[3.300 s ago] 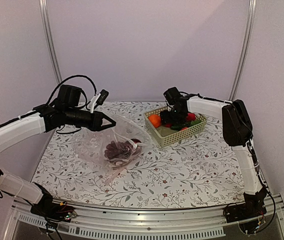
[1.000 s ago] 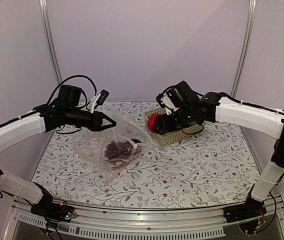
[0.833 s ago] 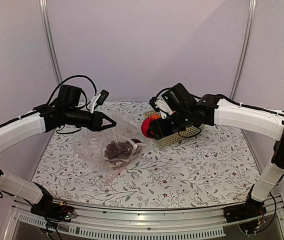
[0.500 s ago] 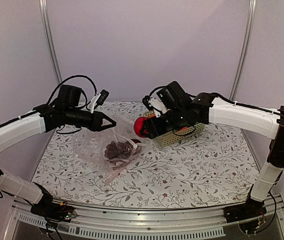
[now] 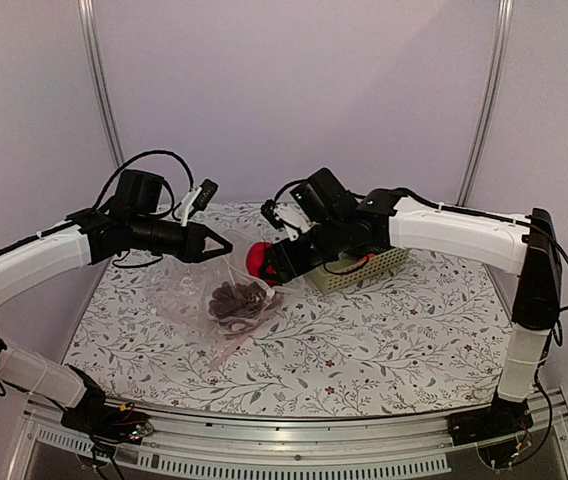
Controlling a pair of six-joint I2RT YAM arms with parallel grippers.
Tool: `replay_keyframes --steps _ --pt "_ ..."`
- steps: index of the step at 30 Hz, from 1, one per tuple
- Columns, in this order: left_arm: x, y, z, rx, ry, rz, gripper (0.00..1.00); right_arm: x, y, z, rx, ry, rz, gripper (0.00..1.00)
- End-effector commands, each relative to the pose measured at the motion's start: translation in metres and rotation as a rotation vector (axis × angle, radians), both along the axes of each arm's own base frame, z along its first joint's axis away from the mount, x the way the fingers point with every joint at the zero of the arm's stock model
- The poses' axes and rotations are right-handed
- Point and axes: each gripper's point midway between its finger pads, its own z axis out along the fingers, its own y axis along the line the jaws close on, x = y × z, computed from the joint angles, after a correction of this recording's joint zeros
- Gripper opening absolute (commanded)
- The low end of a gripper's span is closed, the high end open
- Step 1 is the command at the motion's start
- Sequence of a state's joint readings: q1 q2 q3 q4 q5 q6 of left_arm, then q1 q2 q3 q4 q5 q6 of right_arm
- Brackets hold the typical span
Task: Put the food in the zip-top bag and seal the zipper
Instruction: Place the fake vegetable in the zipper food storage bag.
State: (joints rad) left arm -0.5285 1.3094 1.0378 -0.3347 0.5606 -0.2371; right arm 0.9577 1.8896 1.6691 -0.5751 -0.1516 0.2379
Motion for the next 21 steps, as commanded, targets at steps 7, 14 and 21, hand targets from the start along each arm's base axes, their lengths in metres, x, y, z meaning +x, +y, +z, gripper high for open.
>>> replay_keyframes --steps 7,14,21 --pt "-0.003 -0.002 0.0 -0.006 -0.002 -0.012 0.0 0.003 0.035 -0.012 0.036 0.023 0.064 0.66" --pt "-0.003 -0.003 -0.001 -0.005 0.003 -0.015 0.0 0.007 0.048 -0.024 0.044 0.039 0.076 0.67" --pt "-0.003 -0.004 -0.002 -0.008 0.008 -0.018 0.0 0.012 0.057 -0.04 0.047 0.058 0.066 0.7"
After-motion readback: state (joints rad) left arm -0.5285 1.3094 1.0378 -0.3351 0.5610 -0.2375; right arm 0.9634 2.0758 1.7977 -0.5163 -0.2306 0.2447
